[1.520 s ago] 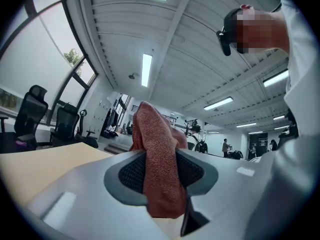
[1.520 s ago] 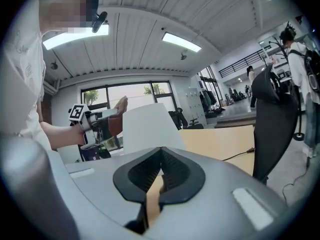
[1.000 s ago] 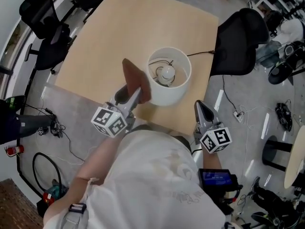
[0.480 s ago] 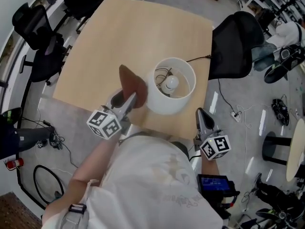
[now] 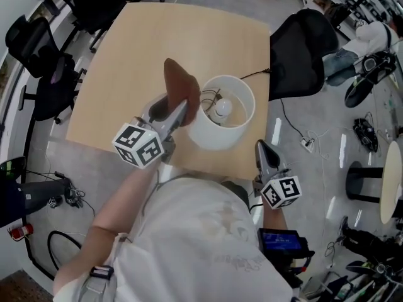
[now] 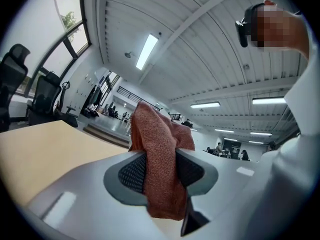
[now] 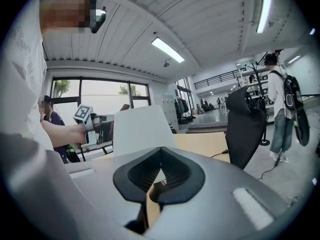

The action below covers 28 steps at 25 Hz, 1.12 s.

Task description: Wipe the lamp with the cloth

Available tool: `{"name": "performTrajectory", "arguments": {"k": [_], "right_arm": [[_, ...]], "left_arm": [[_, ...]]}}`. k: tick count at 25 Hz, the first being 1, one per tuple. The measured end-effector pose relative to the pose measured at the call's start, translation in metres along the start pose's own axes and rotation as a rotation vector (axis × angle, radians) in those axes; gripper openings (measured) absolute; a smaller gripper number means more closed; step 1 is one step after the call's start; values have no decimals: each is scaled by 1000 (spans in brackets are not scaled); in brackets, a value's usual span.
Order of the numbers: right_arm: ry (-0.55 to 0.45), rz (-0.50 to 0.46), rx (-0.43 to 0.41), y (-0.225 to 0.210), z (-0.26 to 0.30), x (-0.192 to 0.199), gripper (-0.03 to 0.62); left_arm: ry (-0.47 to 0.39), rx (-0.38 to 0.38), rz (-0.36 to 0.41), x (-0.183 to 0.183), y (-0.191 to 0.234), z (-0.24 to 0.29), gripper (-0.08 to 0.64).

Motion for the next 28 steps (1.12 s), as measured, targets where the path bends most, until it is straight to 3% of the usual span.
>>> {"name": "performTrajectory", "arguments": {"k": [5, 10, 14, 17, 23, 28], "right_arm": [[8, -23, 20, 2, -8, -1, 12], [10, -23, 21, 12, -8, 3, 12], [-2, -27, 24, 10, -11, 3, 12], [-7, -27, 23, 6, -14, 3, 12], [-26, -14, 21, -1, -16, 8, 12], [-29, 0, 22, -12, -23, 4, 12]], "left_arm": [[44, -39, 48, 36, 14, 2, 161], [134, -71, 26, 76, 43, -2, 160], [175, -70, 11, 82, 53, -1, 158], [143, -12, 48, 58, 54, 7, 158], [50, 137, 121, -32, 44, 32, 158], [140, 238, 195, -56, 17, 57, 158]]}}
Point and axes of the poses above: the fingertips, and each gripper's own axes: z forward along the fingers, y to its left, x out of its underside, the point moved 9 cm from there along -z, backward along the fingers, and after that the axes turned 11 degrees about -x, right-handed, at the moved point
